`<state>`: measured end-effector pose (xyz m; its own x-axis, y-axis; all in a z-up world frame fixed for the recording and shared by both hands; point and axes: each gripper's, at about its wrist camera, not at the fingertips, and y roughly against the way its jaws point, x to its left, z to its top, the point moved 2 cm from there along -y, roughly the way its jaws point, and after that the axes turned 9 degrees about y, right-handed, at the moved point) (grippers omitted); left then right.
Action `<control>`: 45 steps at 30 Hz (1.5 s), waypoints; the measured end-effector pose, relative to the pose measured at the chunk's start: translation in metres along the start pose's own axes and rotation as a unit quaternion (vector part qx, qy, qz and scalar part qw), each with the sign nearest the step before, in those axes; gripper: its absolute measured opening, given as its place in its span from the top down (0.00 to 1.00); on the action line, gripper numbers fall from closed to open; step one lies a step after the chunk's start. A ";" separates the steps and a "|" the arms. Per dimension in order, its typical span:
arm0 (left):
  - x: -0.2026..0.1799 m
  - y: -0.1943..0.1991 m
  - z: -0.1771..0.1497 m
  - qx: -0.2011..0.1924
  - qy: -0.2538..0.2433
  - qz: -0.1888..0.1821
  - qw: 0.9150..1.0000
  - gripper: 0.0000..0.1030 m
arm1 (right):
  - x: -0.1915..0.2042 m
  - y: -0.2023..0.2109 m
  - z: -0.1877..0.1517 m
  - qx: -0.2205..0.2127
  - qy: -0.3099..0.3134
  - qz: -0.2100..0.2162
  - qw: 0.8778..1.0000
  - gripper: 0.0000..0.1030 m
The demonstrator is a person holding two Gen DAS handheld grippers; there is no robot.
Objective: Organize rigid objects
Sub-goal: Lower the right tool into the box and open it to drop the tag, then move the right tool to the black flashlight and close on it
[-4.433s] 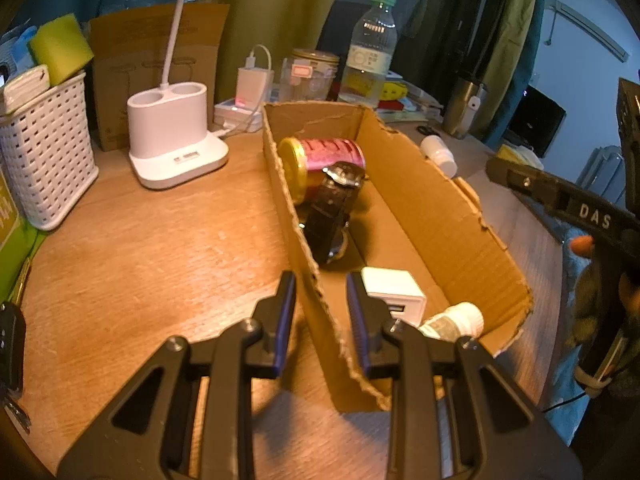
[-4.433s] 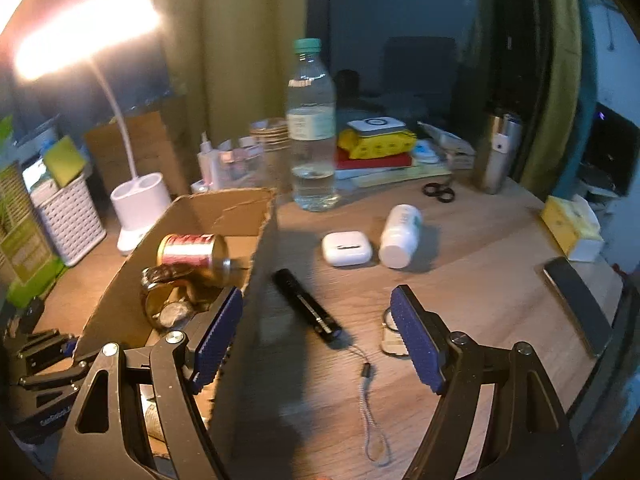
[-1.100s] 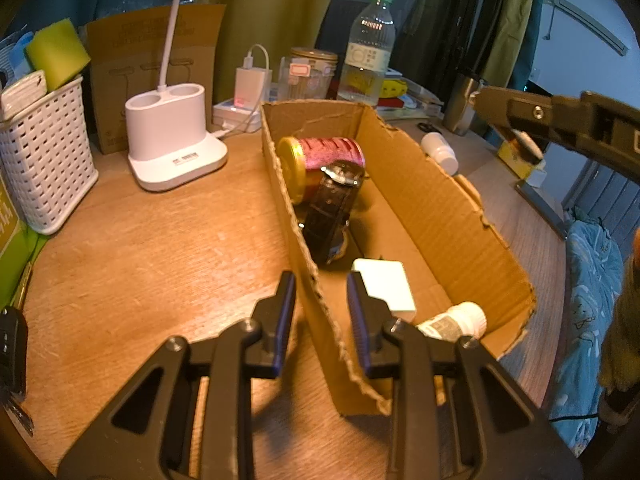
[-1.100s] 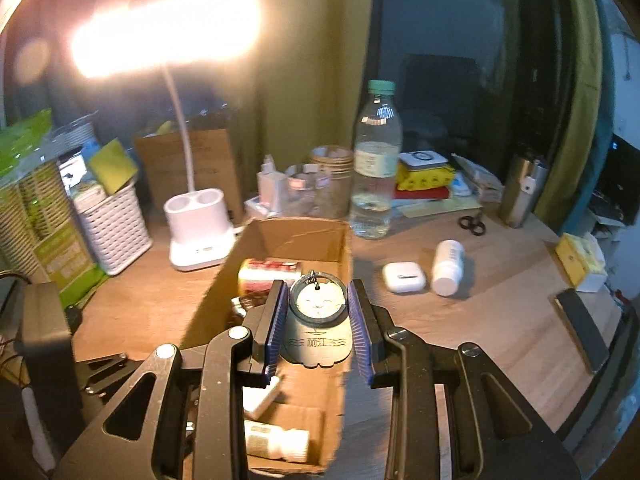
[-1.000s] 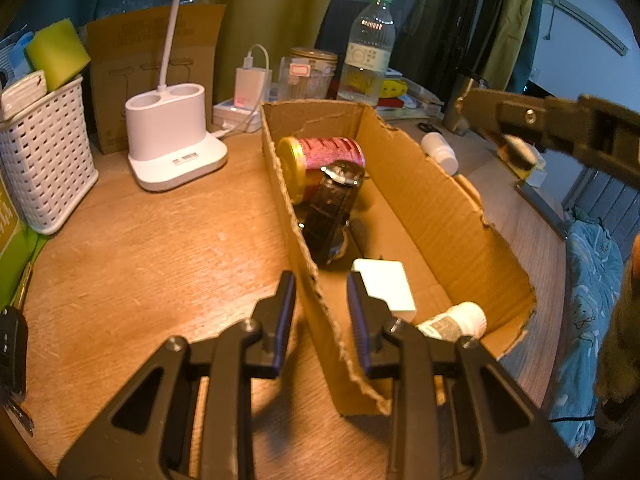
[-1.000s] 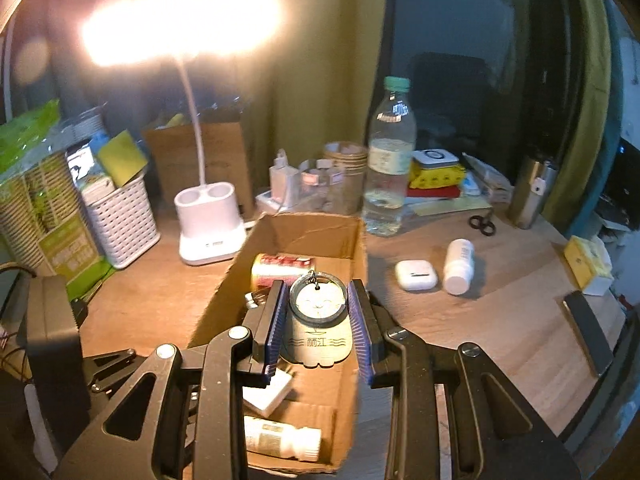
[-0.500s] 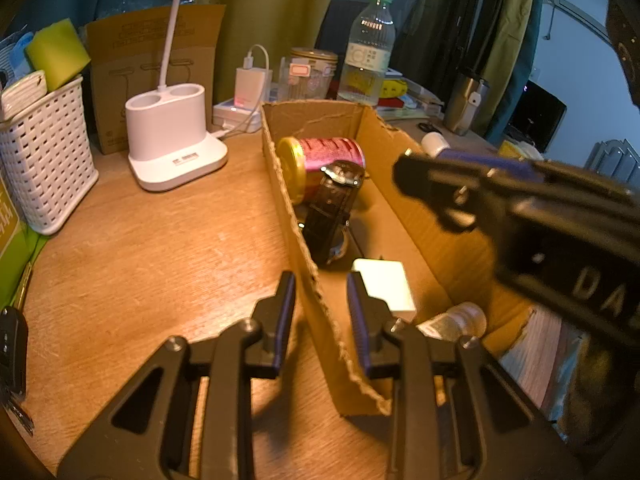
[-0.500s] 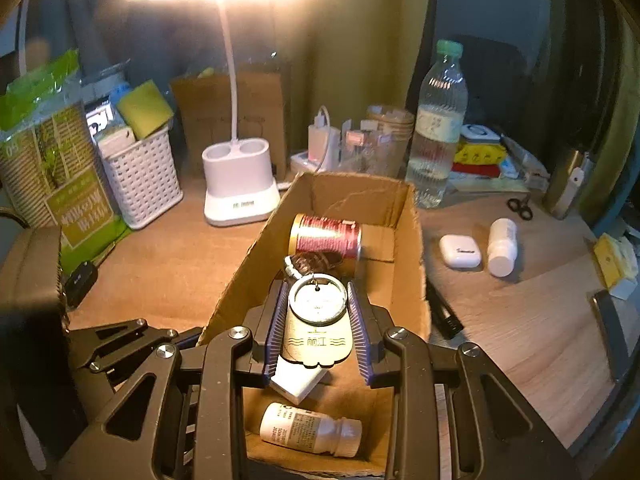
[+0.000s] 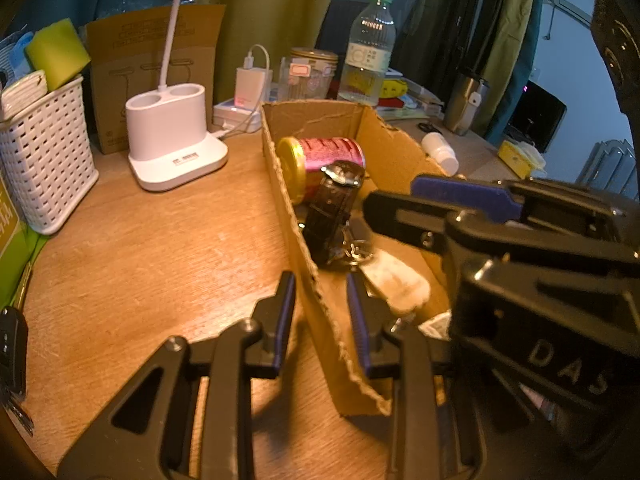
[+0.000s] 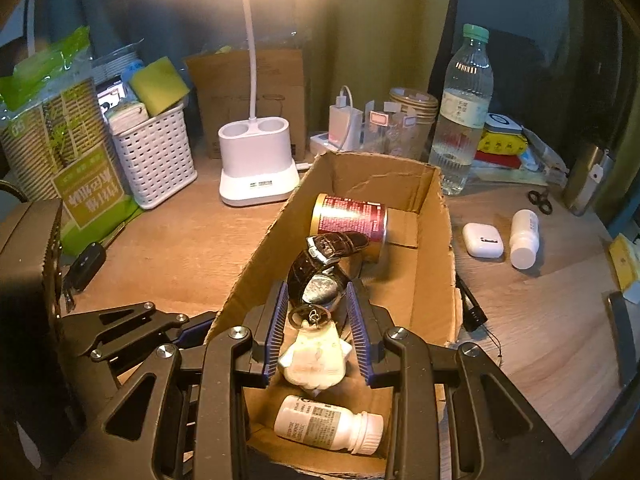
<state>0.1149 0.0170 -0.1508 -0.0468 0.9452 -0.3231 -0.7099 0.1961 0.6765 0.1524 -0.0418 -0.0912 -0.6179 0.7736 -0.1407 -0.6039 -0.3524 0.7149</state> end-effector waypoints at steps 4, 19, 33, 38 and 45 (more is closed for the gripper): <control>0.000 0.000 0.000 0.000 0.000 0.000 1.000 0.73 | 0.000 0.002 0.000 -0.002 0.001 0.000 1.000 0.68; 0.000 0.000 0.000 0.000 0.000 0.000 1.000 0.73 | -0.009 0.016 0.002 -0.026 -0.011 -0.018 0.999 0.68; 0.001 0.000 0.000 0.000 0.000 0.000 1.000 0.73 | -0.035 0.033 -0.001 -0.038 -0.031 -0.049 0.998 0.67; 0.001 0.000 0.000 0.000 0.000 0.000 1.000 0.73 | -0.044 0.038 -0.004 -0.038 -0.038 -0.062 0.997 0.67; 0.000 0.000 0.000 0.000 0.000 0.000 1.000 0.73 | -0.065 0.040 -0.011 -0.029 -0.053 -0.096 0.994 0.61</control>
<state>0.1150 0.0173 -0.1507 -0.0469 0.9455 -0.3221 -0.7102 0.1952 0.6764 0.1628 -0.1116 -0.0613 -0.4343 0.8792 -0.1958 -0.7350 -0.2203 0.6413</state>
